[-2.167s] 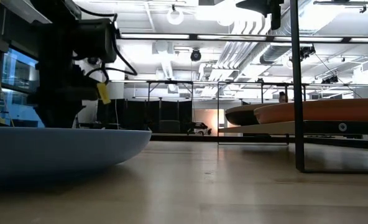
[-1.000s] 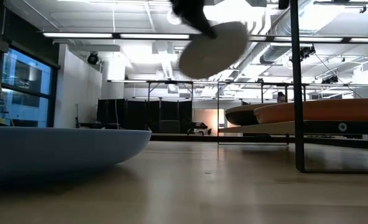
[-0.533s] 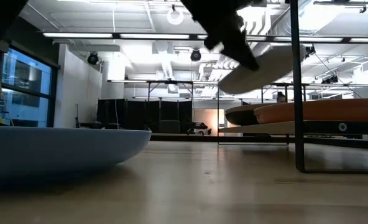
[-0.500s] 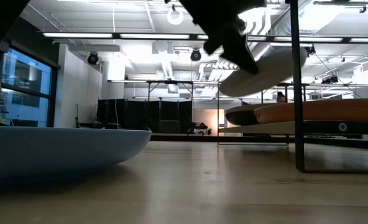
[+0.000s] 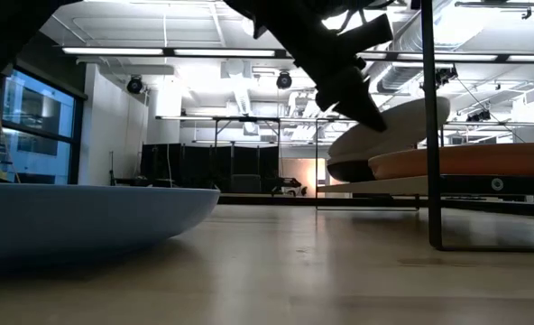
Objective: Place and stack plates onto a shelf
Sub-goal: Stack the gray plate on top of the white plate on the shelf
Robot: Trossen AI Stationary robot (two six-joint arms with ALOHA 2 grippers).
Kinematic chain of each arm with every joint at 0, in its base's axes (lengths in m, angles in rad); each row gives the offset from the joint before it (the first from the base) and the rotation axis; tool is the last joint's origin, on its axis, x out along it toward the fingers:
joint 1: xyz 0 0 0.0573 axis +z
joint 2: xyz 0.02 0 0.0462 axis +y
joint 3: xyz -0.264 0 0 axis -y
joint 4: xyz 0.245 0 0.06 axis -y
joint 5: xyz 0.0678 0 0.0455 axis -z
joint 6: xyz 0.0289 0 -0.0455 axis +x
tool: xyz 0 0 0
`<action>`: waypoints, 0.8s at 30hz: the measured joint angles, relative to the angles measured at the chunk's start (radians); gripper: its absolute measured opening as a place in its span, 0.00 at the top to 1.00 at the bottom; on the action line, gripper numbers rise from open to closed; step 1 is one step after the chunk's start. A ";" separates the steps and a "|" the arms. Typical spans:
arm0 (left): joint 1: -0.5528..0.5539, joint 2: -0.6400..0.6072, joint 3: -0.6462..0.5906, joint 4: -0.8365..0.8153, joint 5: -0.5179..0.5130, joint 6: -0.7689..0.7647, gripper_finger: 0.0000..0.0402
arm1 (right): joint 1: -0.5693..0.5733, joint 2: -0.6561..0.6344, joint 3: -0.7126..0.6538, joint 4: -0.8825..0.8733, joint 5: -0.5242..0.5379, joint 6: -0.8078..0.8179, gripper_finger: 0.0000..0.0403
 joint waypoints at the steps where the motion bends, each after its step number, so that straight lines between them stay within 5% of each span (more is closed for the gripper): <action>1: 0.001 0.000 0.000 0.004 0.002 -0.007 0.96 | 0.000 0.001 0.000 -0.005 0.000 0.000 0.58; 13: 0.004 0.000 0.000 0.037 0.009 -0.080 0.95 | 0.000 0.007 0.000 -0.003 0.001 0.000 0.58; 24: 0.007 -0.001 0.000 0.028 -0.009 -0.106 0.71 | 0.000 0.007 0.000 -0.006 0.003 0.000 0.58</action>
